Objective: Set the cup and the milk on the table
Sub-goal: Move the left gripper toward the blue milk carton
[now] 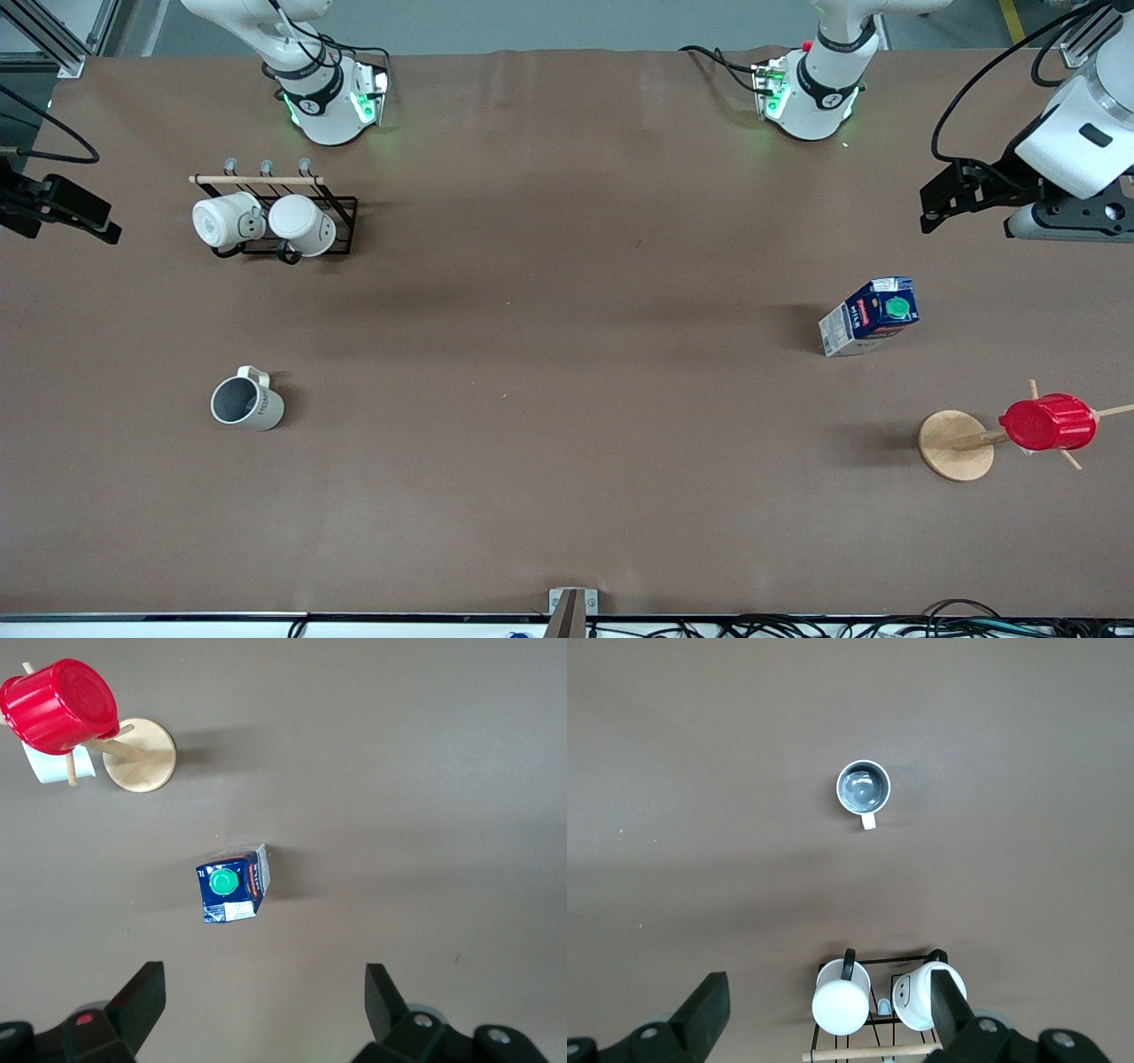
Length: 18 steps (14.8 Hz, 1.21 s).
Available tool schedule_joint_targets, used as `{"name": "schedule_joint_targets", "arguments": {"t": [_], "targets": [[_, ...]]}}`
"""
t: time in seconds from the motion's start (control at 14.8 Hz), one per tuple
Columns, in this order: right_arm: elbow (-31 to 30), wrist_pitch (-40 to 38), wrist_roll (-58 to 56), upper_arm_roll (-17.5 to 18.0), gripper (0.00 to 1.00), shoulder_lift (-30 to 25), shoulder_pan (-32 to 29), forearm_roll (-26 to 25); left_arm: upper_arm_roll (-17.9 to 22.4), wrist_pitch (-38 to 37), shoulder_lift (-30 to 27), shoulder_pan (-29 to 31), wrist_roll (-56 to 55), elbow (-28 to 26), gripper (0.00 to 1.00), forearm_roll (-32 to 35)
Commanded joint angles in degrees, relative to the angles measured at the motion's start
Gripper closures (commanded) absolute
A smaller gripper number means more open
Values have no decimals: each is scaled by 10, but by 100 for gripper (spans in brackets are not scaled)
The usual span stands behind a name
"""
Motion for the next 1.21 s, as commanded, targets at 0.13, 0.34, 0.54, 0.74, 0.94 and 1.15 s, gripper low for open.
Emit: {"name": "schedule_joint_targets", "arguments": {"t": [0.13, 0.34, 0.54, 0.74, 0.94, 1.15], "targets": [[5, -7, -7, 4, 0, 0, -6, 2, -2, -4, -1, -2, 1, 3, 1, 4], [5, -9, -7, 4, 0, 0, -6, 2, -2, -5, 4, -2, 4, 5, 1, 4], [5, -9, -6, 4, 0, 0, -6, 2, -1, -4, 6, -2, 4, 5, 1, 5], [5, -9, -6, 3, 0, 0, -6, 2, -1, -2, 20, -2, 5, 3, 0, 8], [5, -8, -7, 3, 0, 0, -7, 2, 0, 33, 31, -1, 5, -20, 0, 12], [-13, 18, -7, -7, 0, 14, -10, 0, 0, 79, 49, 6, 5, -58, 0, 13]]}}
